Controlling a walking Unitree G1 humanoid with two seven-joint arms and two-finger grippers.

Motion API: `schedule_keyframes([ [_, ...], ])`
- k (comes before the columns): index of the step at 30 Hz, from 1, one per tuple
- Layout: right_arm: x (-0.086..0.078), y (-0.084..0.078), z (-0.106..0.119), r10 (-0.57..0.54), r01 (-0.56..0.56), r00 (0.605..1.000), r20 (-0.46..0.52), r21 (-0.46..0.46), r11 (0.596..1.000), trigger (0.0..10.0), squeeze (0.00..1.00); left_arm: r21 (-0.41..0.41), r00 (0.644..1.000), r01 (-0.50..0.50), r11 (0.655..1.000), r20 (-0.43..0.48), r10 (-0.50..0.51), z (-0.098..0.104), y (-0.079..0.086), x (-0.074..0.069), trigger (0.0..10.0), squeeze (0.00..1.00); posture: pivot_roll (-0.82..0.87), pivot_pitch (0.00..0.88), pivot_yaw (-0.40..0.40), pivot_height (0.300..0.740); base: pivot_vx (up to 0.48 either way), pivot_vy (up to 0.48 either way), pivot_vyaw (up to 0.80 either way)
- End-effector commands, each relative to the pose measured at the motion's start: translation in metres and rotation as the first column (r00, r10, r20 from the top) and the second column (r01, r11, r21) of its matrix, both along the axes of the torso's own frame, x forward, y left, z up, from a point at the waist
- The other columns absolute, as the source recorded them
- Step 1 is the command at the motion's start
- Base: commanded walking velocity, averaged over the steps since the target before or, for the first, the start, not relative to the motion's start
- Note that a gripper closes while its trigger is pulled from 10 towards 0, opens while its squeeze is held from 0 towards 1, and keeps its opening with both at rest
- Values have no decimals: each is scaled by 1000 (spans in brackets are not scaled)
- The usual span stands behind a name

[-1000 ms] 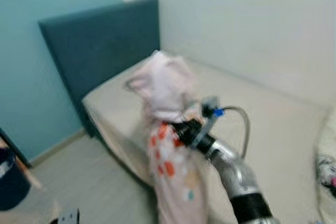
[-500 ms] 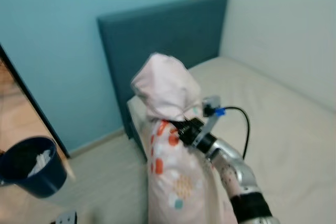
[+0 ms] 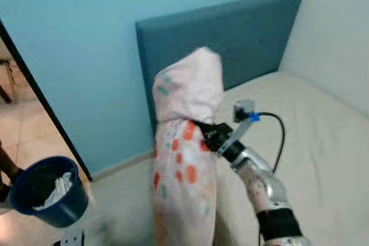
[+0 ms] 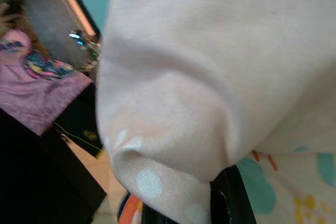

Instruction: Clean up the room

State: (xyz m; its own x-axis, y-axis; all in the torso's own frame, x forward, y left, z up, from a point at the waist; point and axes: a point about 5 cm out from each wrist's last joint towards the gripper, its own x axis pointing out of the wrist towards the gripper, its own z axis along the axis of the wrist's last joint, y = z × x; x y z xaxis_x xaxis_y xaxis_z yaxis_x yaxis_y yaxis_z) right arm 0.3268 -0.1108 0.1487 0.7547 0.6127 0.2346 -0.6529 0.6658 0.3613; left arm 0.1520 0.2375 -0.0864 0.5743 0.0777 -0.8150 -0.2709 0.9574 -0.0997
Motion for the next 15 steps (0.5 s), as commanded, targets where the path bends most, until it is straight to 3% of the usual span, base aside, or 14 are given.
schedule_keyframes([
  [1, 0, 12, 22, 43, -48, 994, 100, 45, 998, 0, 0, 5, 999, -5, 1000, -32, 5, -3, 3, -11, 10000, 0, -123, 25, 6, 740, 480, 0, 0],
  [9, -1, 11, 26, 38, -44, 993, 109, 51, 998, 0, 0, 3, 999, 0, 1000, -34, 0, -4, 2, -11, 10000, 0, -126, 24, 7, 740, 480, 0, 0],
  [15, 5, 2, 44, -23, 12, 988, 154, 73, 997, 0, 0, 0, 999, 11, 1000, -33, -11, -4, 2, -10, 10000, 0, -126, 24, 8, 740, 480, 0, 0],
])
